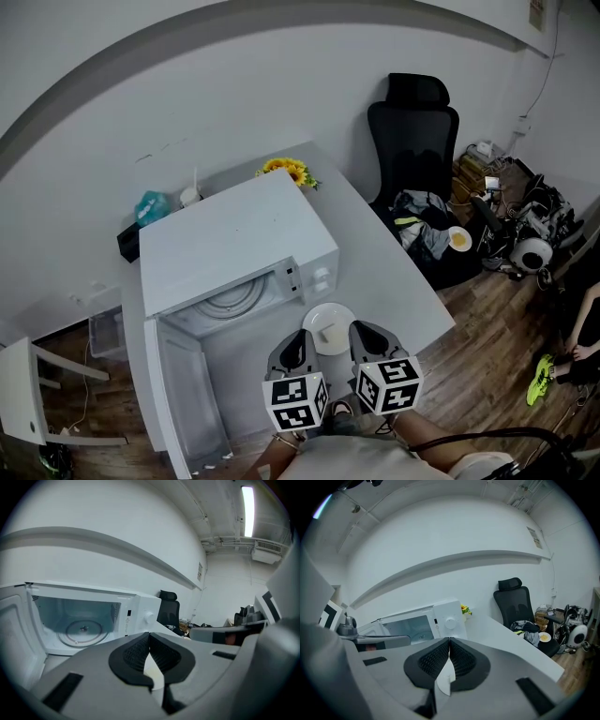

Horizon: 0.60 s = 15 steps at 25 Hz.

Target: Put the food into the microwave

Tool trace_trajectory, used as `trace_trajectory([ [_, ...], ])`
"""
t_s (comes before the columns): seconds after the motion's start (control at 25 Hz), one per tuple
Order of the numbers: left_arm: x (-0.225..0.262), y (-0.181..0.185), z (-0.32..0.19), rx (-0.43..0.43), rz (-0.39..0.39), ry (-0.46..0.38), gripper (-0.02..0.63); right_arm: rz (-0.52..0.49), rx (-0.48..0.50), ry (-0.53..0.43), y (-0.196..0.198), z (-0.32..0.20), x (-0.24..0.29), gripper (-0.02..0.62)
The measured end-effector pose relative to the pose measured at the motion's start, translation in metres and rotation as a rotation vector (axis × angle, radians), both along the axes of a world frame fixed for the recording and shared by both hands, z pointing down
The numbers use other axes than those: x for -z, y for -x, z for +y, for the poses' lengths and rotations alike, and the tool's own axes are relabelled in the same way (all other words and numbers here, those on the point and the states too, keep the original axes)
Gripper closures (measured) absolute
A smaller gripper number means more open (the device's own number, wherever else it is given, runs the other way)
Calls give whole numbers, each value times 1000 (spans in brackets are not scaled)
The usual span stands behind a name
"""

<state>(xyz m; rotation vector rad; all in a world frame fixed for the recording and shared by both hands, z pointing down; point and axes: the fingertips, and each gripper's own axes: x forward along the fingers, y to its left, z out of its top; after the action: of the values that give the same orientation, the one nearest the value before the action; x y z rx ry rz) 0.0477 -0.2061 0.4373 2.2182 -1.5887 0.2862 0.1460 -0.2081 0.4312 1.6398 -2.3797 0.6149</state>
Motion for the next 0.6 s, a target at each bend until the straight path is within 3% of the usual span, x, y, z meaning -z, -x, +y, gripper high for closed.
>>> trace_trajectory([
  [0.2, -1, -2, -2, -10, -1, 3, 600, -10, 2, -9, 0, -3, 0, 570],
  [0.24, -4, -3, -2, -17, 9, 15, 590, -14, 3, -3, 0, -3, -2, 545],
  [0.32, -11, -6, -1, -29, 34, 47, 509, -16, 3, 15, -1, -2, -7, 511],
  [0.6, -44, -6, 1, -14, 25, 134, 505, -17, -34, 99, -19, -5, -37, 511],
])
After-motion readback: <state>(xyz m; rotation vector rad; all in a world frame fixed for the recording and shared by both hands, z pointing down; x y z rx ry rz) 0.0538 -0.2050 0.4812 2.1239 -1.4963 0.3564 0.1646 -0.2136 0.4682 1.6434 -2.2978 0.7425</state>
